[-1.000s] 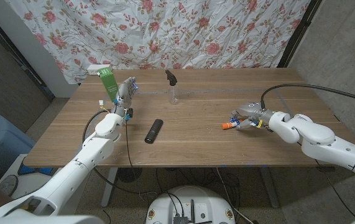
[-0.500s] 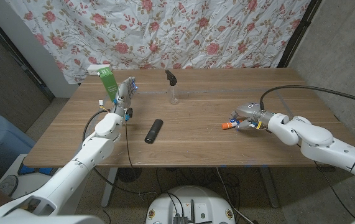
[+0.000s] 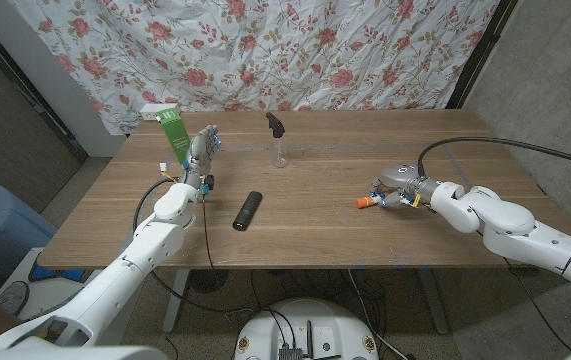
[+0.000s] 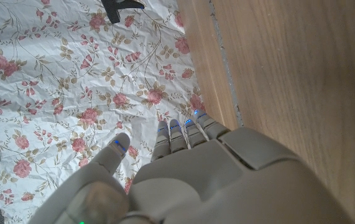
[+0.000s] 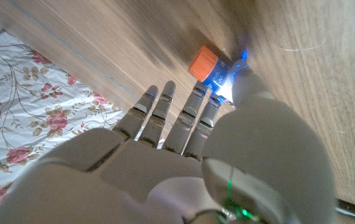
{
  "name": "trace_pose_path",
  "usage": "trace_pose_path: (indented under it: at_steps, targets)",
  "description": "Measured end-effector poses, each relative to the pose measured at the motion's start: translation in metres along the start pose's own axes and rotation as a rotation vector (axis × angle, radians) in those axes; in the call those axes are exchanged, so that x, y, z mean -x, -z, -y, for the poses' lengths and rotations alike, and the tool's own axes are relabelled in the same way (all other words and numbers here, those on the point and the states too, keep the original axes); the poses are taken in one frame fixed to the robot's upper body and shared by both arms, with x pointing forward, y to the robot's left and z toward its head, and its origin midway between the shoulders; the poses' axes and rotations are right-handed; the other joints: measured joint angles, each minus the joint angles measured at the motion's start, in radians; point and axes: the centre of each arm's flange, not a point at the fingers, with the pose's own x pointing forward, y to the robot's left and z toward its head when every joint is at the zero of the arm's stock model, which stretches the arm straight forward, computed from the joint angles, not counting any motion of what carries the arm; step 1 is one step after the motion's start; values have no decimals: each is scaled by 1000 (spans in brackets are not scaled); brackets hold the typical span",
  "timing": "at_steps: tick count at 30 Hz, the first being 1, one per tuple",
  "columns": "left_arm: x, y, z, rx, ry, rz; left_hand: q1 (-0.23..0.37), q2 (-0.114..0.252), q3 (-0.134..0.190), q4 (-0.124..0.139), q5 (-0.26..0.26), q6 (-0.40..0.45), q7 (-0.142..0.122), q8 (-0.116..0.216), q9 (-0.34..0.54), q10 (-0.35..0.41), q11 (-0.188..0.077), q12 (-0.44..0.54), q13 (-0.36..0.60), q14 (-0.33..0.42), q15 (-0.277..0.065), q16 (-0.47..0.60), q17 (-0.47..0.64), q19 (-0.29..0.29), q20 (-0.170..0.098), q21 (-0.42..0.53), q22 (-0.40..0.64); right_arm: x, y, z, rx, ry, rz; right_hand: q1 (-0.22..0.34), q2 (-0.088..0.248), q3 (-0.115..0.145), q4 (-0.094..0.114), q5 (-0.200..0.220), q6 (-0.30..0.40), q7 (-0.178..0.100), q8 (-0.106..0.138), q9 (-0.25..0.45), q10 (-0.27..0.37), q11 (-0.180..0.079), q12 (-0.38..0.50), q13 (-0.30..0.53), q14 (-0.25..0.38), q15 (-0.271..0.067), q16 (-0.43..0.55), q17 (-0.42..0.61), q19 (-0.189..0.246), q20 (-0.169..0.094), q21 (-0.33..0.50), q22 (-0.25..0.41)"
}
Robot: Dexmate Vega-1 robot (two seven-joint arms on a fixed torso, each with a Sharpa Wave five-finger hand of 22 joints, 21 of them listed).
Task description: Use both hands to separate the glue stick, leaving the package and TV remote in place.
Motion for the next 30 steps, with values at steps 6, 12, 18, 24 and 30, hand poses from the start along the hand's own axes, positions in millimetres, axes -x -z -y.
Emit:
trace_pose_path:
  at_steps: [6,12,18,24,30]
  targets:
    - [2,2,0,2,-7,-1,0,0,0,0,0,0,0,0,0,4,4,0,0,0,0,0,0,0,0,0,0,-1,0,0,-2,16,3,18,6,-3,-3,-1,36,1,8,2,35,1,-8,4,15,4,11,0,6,-5,1,0]
    - [4,1,1,3,-8,2,0,0,3,3,0,0,0,0,0,5,5,0,0,0,0,0,0,0,0,0,0,0,0,0,-8,35,6,31,7,-6,0,-4,61,1,11,5,61,1,-5,3,28,3,16,-3,13,2,1,0]
    - [5,0,2,1,-7,7,0,0,3,3,0,0,0,0,0,5,5,0,0,0,0,0,0,0,0,0,0,1,0,1,-16,53,7,37,13,-8,0,-5,77,2,12,5,79,4,-5,3,38,3,24,-2,13,2,1,0]
    - [7,-5,3,-4,-4,17,0,0,3,3,0,4,4,0,0,5,5,0,0,0,0,0,0,0,0,0,0,4,1,5,-22,66,4,37,13,-14,3,-8,86,3,12,5,85,5,-1,3,44,0,24,-2,13,2,1,0]
    - [10,-9,6,-9,2,27,0,0,3,3,0,4,4,0,0,5,5,0,0,0,0,0,0,0,0,0,0,7,2,10,-29,74,-5,37,13,-19,6,-8,90,4,19,5,88,6,-1,3,45,-1,24,-7,12,2,1,0]
